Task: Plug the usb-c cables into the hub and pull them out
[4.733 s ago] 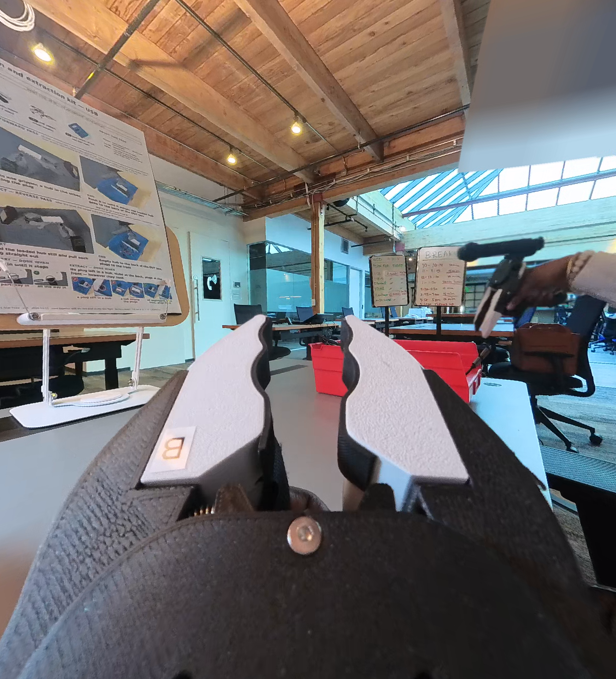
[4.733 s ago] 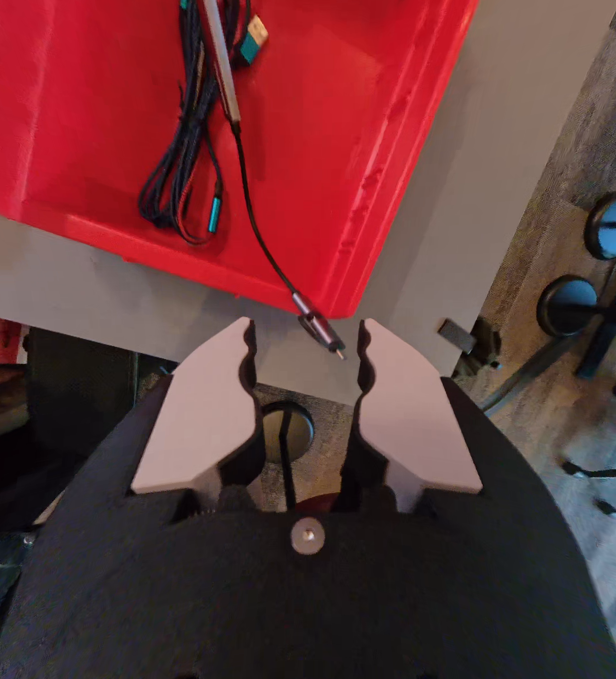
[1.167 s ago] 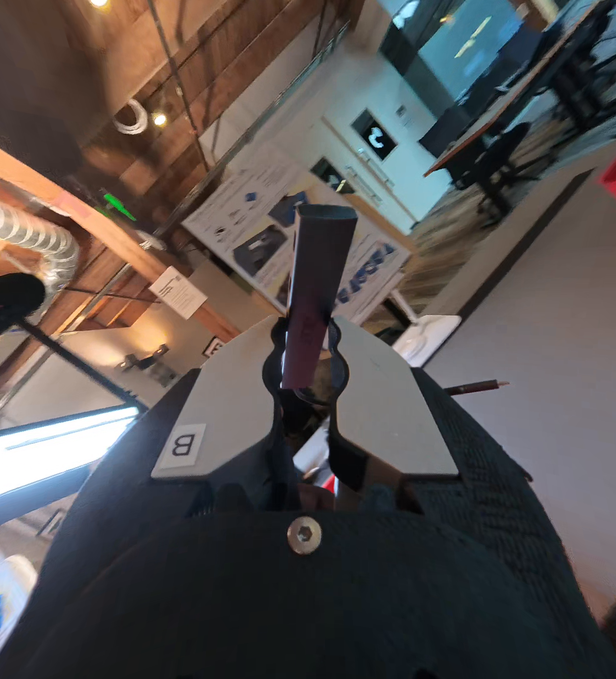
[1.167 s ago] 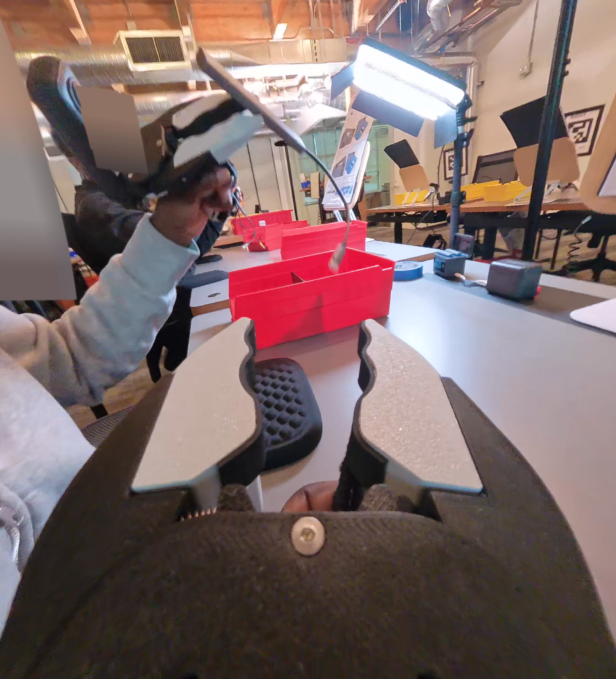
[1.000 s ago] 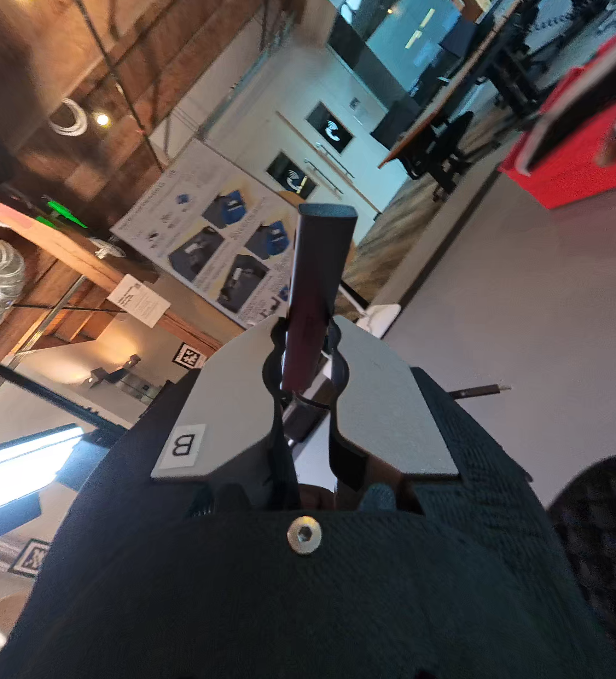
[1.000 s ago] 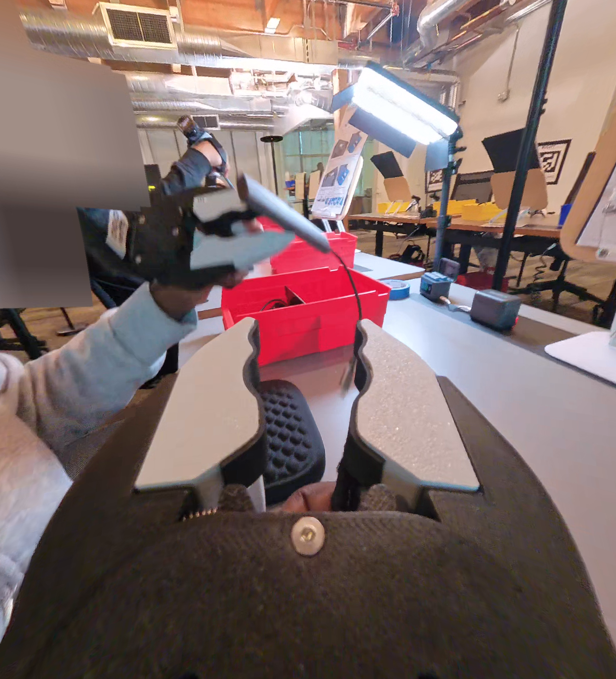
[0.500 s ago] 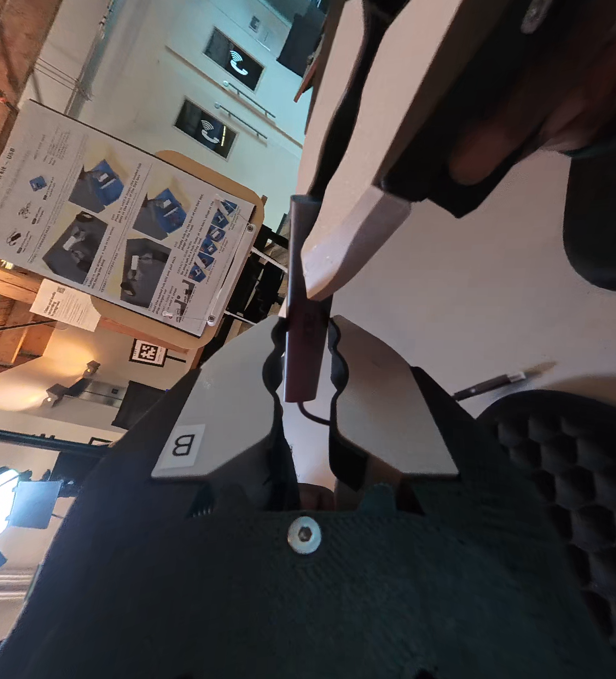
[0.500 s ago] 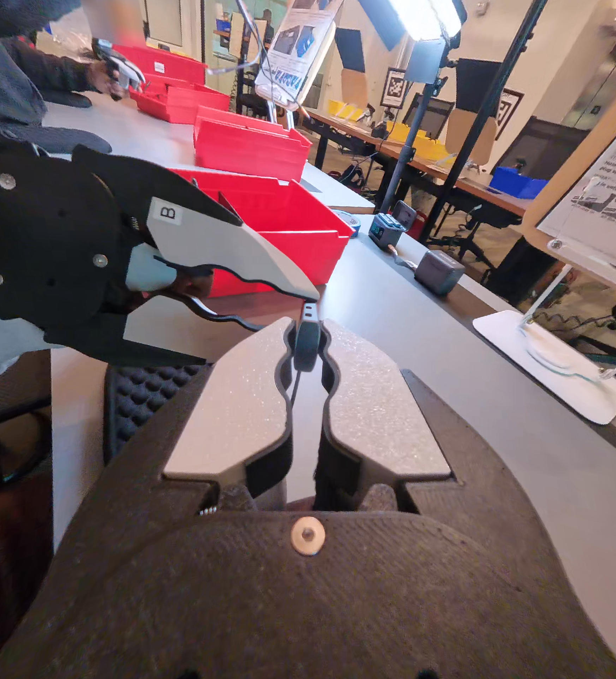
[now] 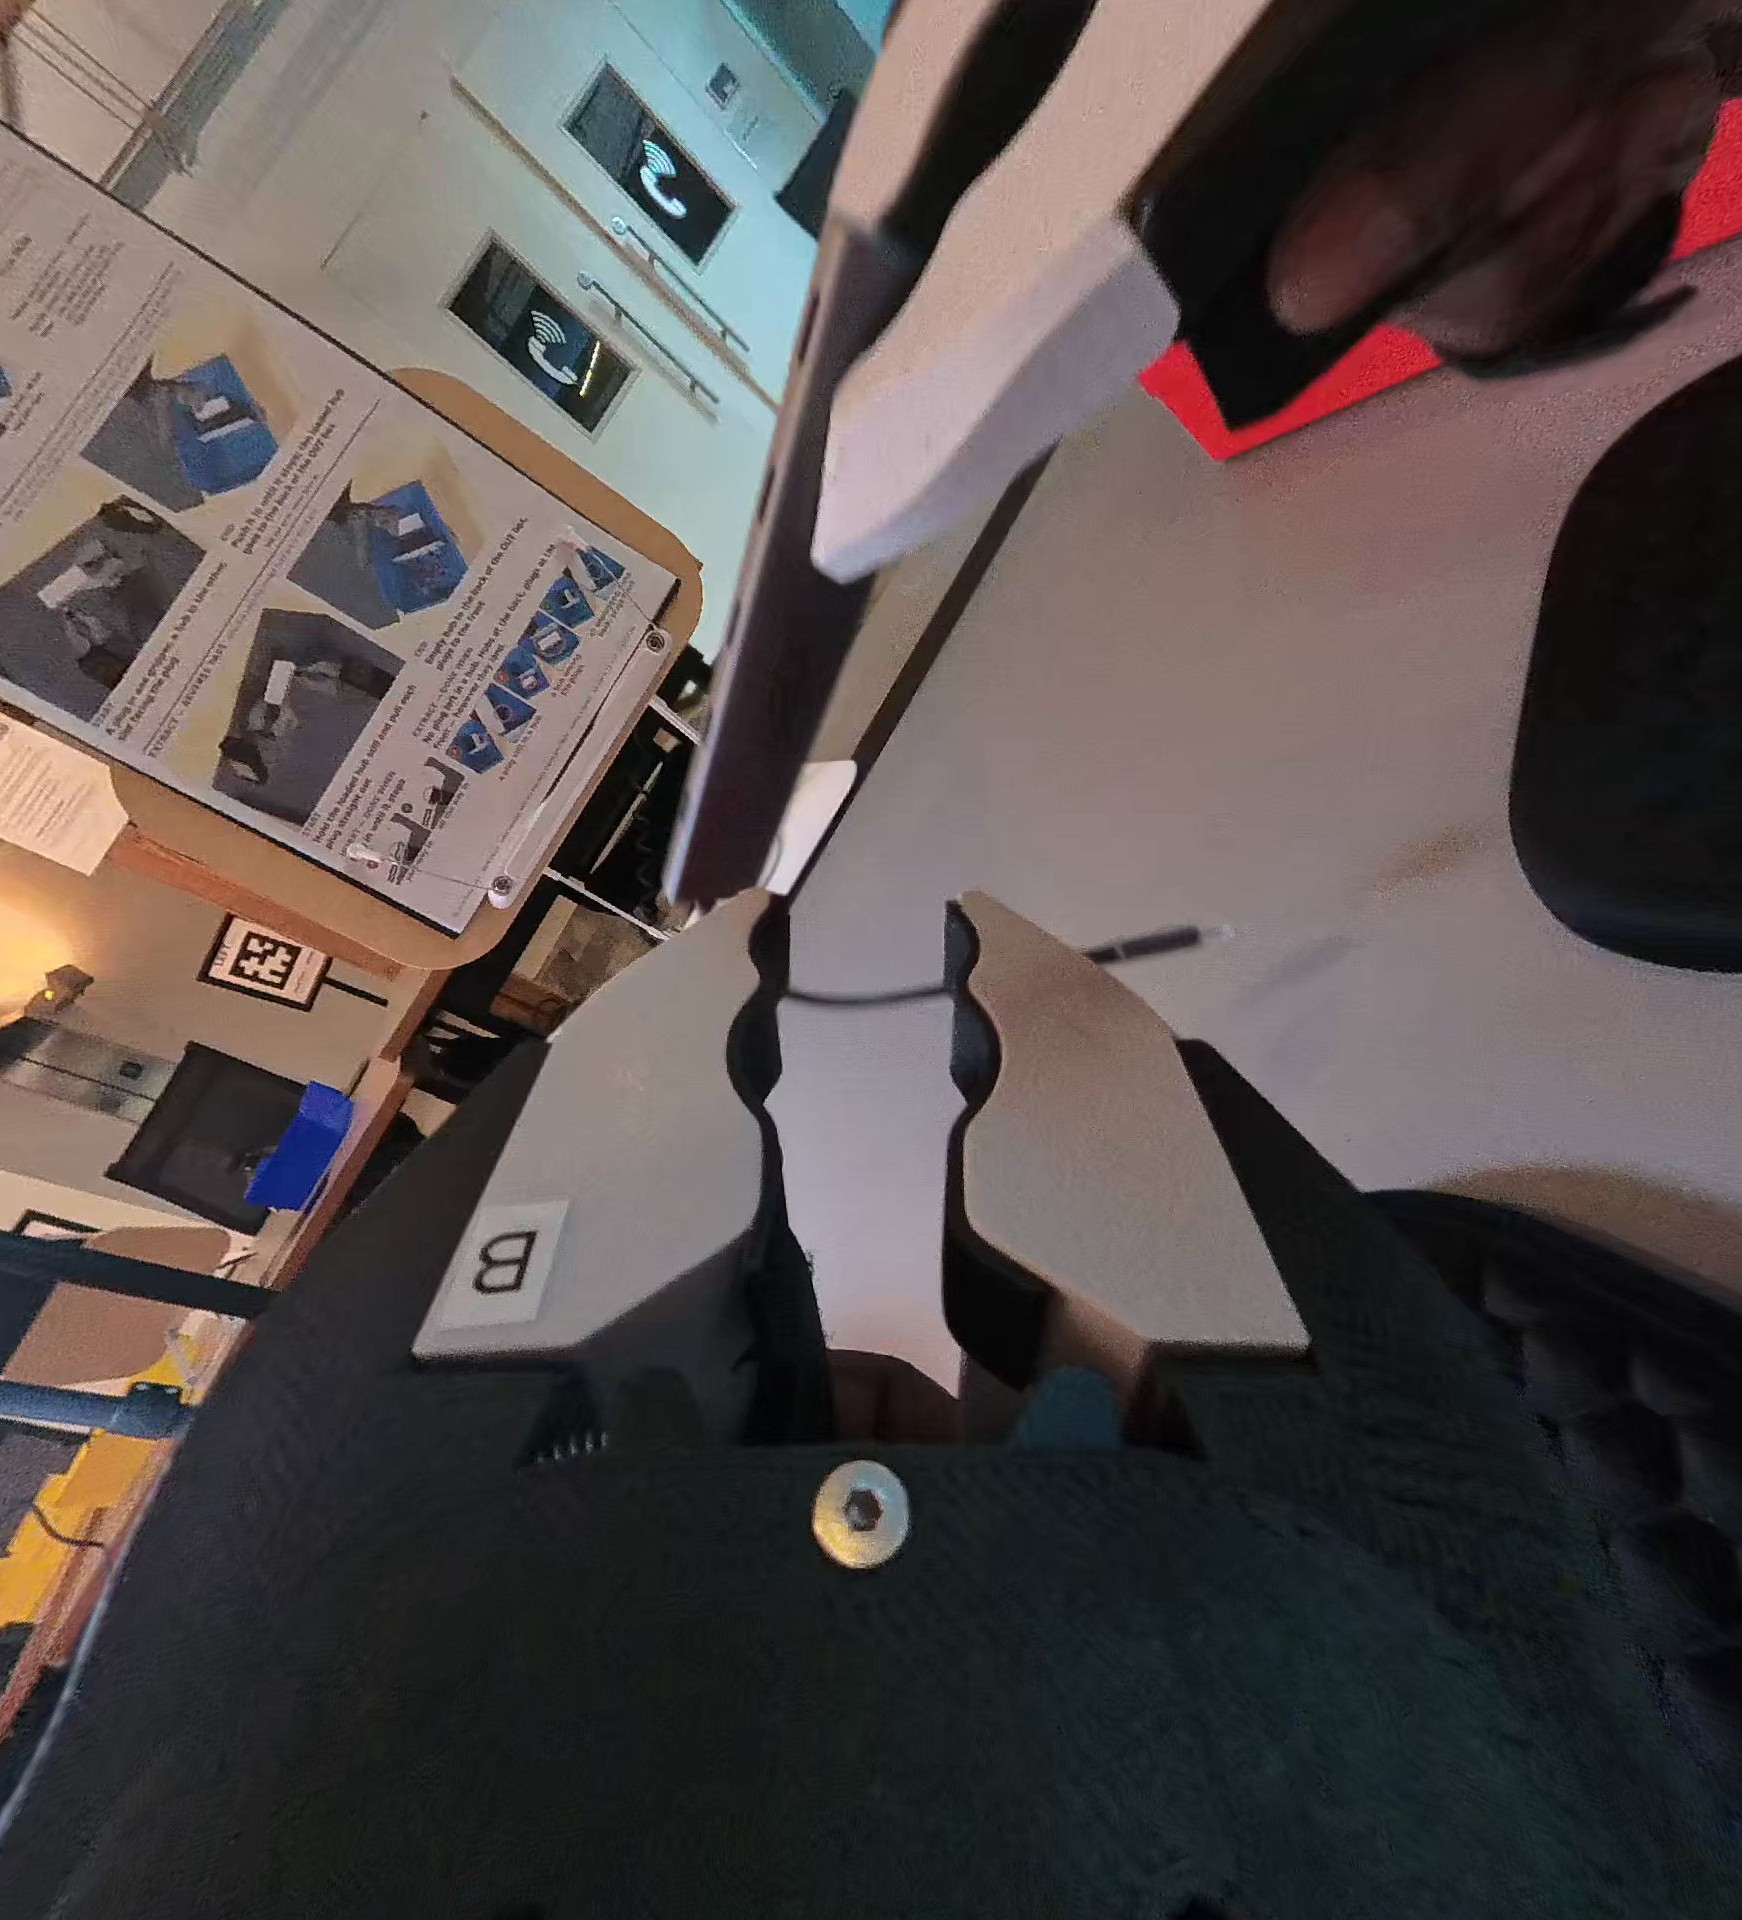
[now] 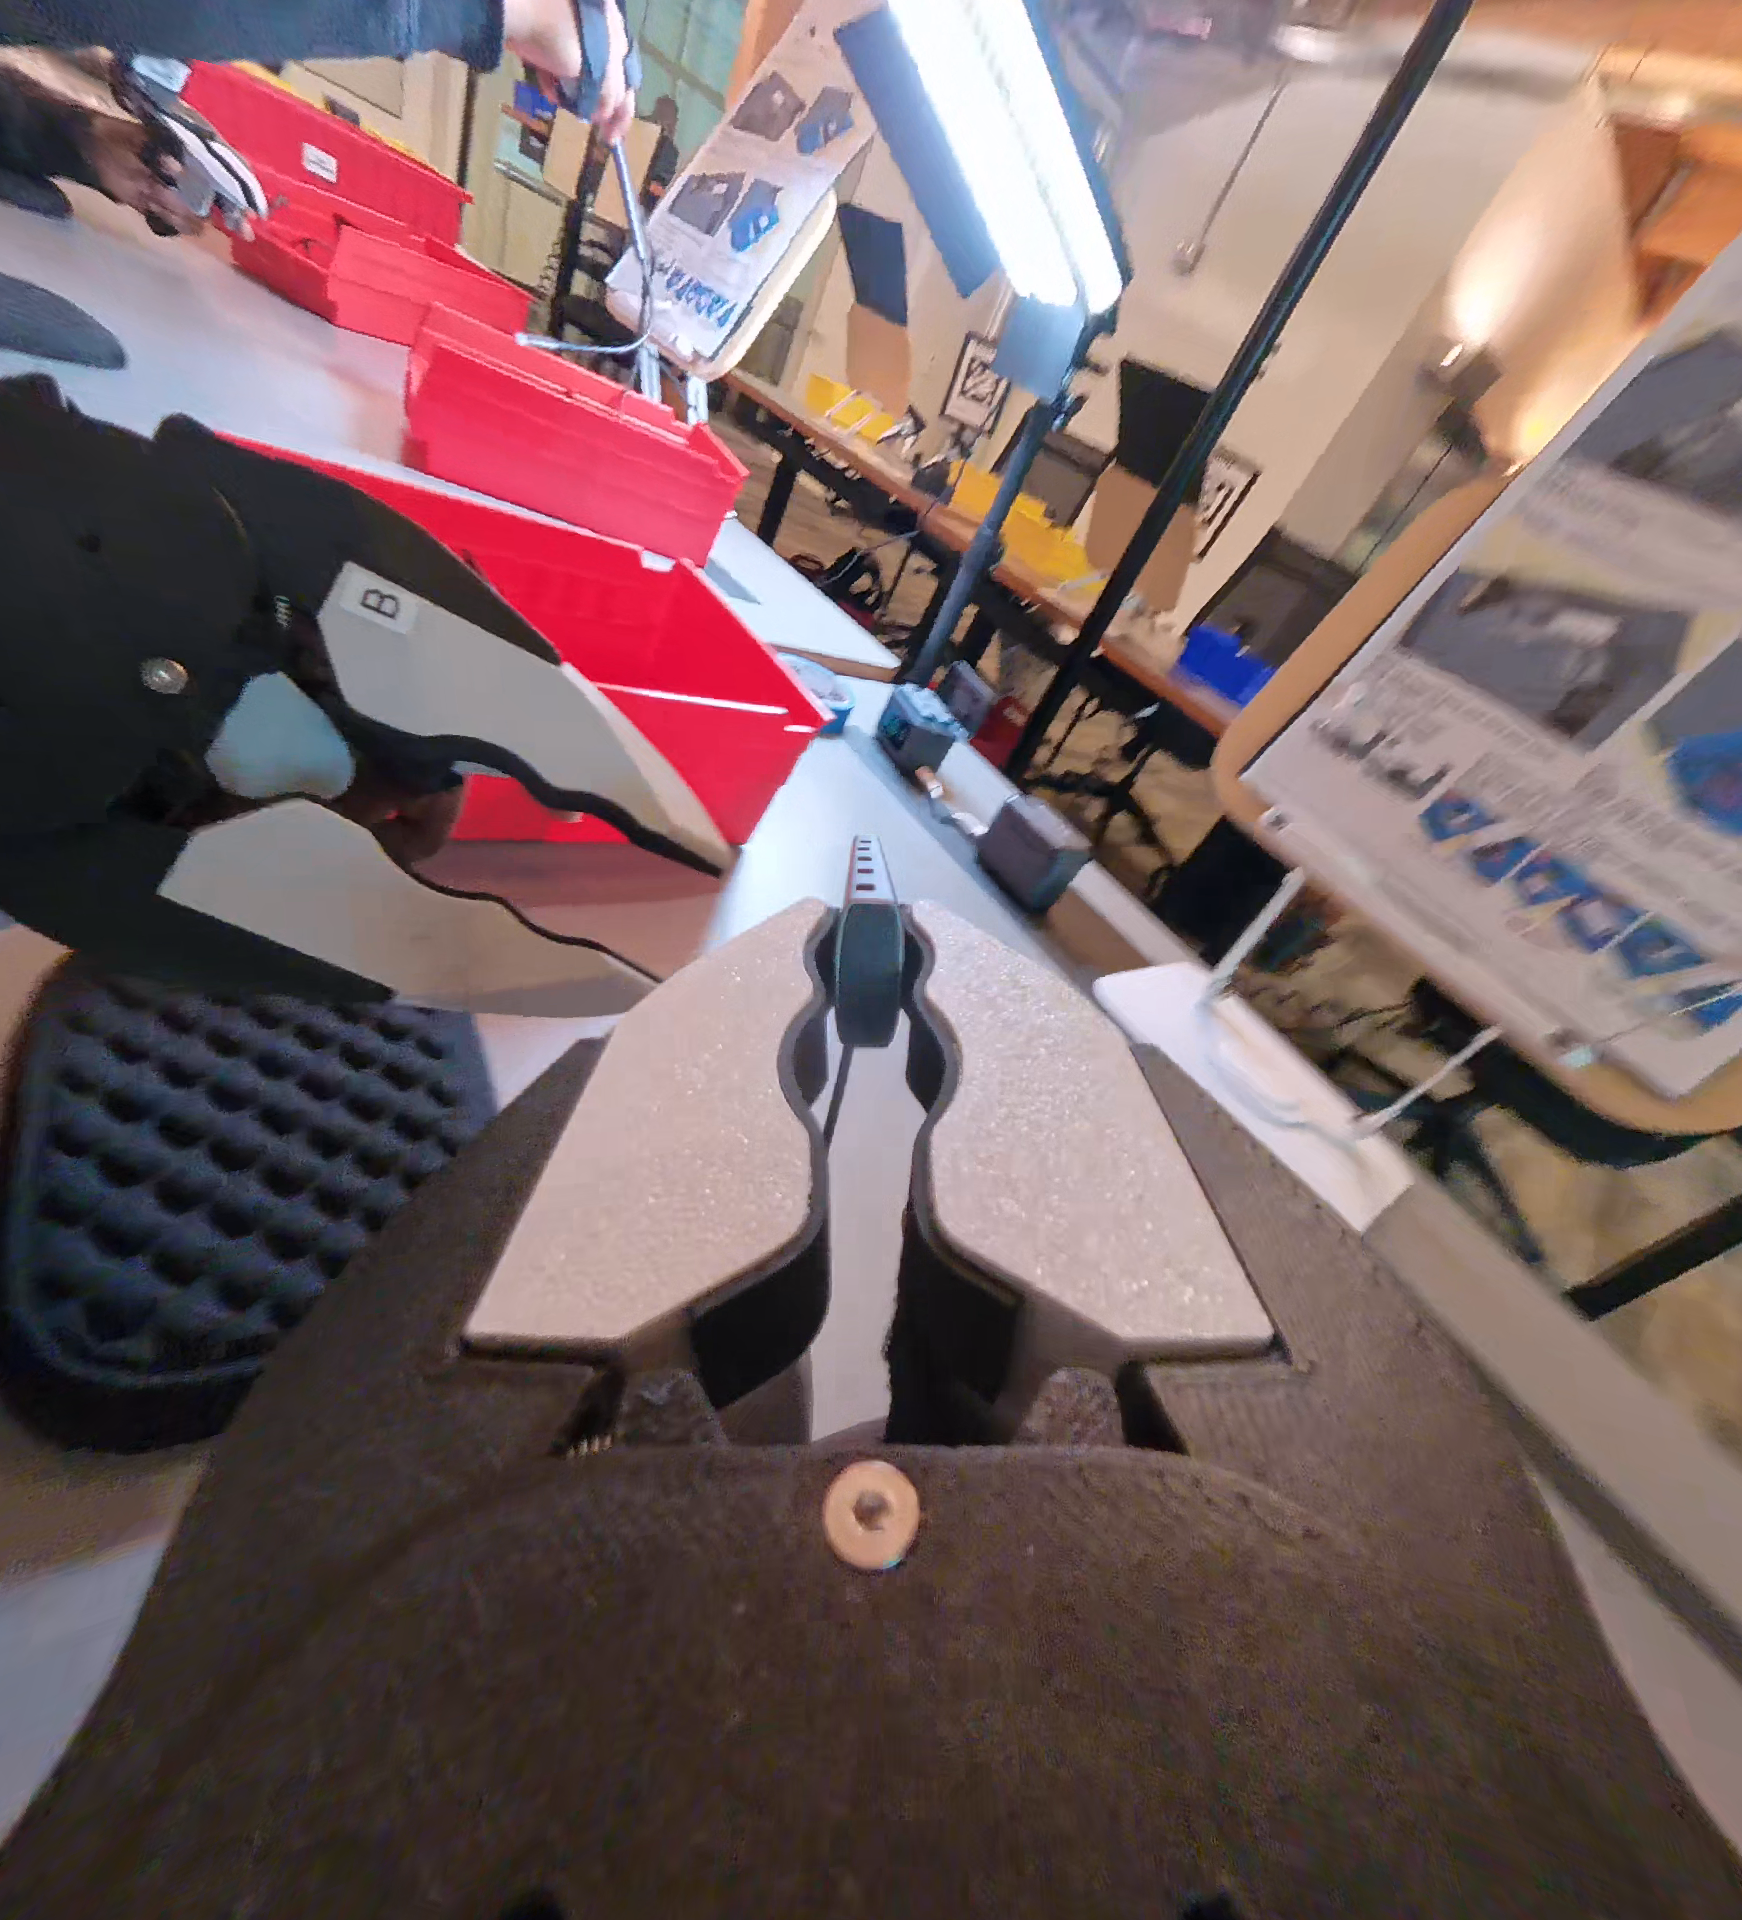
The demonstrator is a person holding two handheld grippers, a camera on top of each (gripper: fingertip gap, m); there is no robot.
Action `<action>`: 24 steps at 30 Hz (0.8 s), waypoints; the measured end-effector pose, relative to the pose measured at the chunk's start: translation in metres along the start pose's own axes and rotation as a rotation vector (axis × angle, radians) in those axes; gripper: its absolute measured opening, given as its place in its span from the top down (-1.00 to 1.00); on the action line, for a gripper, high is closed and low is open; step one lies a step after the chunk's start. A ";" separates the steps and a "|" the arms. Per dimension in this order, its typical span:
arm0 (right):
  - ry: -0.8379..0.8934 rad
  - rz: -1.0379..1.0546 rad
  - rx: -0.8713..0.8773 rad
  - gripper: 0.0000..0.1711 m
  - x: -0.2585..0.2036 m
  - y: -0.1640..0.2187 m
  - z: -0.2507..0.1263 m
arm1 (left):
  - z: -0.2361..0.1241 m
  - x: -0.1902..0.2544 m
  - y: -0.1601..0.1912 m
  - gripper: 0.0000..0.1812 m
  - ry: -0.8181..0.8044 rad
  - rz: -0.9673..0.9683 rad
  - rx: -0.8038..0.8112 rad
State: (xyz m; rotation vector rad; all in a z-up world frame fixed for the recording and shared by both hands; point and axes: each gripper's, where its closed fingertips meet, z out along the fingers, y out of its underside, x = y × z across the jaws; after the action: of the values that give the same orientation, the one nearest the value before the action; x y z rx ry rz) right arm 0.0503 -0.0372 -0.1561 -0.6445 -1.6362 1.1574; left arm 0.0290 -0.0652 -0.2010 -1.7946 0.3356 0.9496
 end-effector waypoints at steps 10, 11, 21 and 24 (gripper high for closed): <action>-0.061 -0.970 -0.148 0.89 -0.007 0.067 -0.048 | -0.003 -0.007 0.015 0.64 -0.023 -0.130 -0.035; -0.118 -0.987 -0.181 0.89 -0.015 0.085 -0.054 | -0.003 -0.007 0.015 0.64 -0.024 -0.134 -0.036; -0.273 -0.929 -0.318 0.84 -0.058 0.159 -0.094 | -0.012 0.001 0.021 0.63 0.016 -0.246 -0.030; -0.275 -0.843 -0.311 0.82 -0.060 0.160 -0.098 | -0.030 -0.008 0.020 0.60 0.041 -0.355 0.005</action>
State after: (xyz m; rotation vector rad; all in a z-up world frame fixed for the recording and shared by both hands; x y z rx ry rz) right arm 0.1443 0.0143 -0.3213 0.0627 -2.0429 0.3830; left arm 0.0248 -0.1020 -0.2037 -1.7951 0.0395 0.6609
